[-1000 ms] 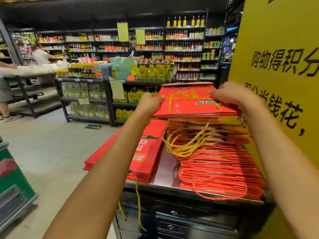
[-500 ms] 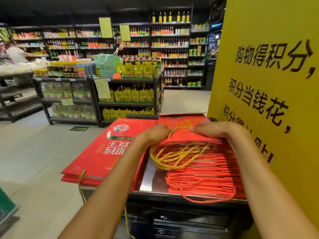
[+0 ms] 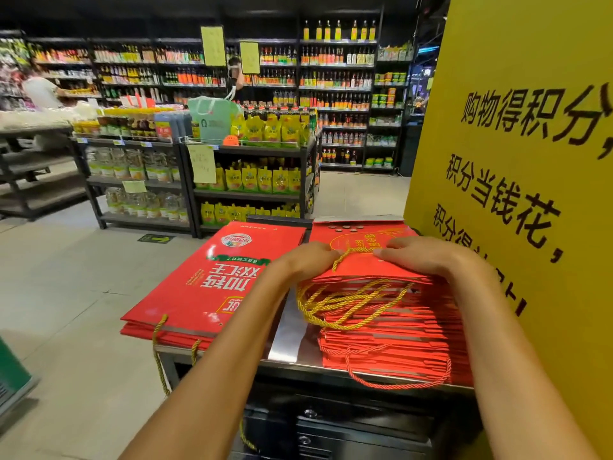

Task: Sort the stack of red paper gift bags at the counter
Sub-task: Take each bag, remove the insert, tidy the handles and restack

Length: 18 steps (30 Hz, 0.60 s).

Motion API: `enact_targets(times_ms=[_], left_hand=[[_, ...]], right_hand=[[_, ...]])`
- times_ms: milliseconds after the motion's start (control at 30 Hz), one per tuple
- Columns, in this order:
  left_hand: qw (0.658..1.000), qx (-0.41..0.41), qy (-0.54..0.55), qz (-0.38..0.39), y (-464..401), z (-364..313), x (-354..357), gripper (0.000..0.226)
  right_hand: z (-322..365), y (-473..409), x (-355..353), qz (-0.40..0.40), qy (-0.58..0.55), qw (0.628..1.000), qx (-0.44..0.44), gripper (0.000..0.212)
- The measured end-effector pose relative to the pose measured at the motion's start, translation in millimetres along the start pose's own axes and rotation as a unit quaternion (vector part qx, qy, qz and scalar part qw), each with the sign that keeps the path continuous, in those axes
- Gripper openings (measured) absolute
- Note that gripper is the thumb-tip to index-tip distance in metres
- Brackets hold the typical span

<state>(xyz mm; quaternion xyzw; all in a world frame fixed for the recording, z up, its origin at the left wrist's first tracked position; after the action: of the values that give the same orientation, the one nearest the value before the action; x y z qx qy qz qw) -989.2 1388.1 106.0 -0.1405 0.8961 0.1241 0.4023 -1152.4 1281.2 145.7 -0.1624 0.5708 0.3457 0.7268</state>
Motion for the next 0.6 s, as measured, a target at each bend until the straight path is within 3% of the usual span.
enact_targets(times_ms=[133, 200, 267, 333, 400, 533, 600], left_hand=[[0.999, 0.015, 0.039, -0.021, 4.3, -2.5, -1.7, 0.048], [0.990, 0.009, 0.133, -0.043, 6.5, -1.9, -5.7, 0.050], [0.953, -0.013, 0.289, -0.084, 10.5, 5.9, -15.2, 0.056], [0.917, -0.008, 0.379, -0.128, 23.6, 10.5, -30.1, 0.045], [0.927, 0.004, 0.332, -0.174, 39.2, 22.3, -49.4, 0.036], [0.963, -0.004, 0.135, -0.234, 70.4, 75.8, -79.7, 0.023], [0.973, -0.046, 0.012, -0.227, 88.8, 111.0, -84.7, 0.033]], right_hand=[[18.2, 11.9, -22.5, -0.060, 0.036, 0.996, -0.049, 0.053], [28.4, 18.9, -32.7, -0.105, 0.032, 0.991, -0.073, 0.049], [47.2, 29.2, -42.1, -0.158, 0.033, 0.980, -0.117, 0.043], [75.0, 41.9, -47.0, -0.204, 0.047, 0.962, -0.177, 0.038], [107.3, 53.1, -42.5, -0.231, 0.060, 0.940, -0.245, 0.029], [173.8, 77.1, -21.1, -0.295, 0.048, 0.868, -0.395, 0.022], [205.4, 83.8, 0.7, -0.295, 0.057, 0.839, -0.454, 0.020]])
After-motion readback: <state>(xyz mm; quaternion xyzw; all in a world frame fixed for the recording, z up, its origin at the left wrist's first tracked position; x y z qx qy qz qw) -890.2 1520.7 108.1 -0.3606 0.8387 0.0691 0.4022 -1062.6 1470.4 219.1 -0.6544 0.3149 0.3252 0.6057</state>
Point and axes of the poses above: each hand's wrist, its own y-axis away from the middle knuckle, its own x-axis out of the palm, z = x × y, the point moved 8 cm from there along -y, towards the middle knuckle, and after that the axes turned 2 degrees about -y, right-handed, at the moved point
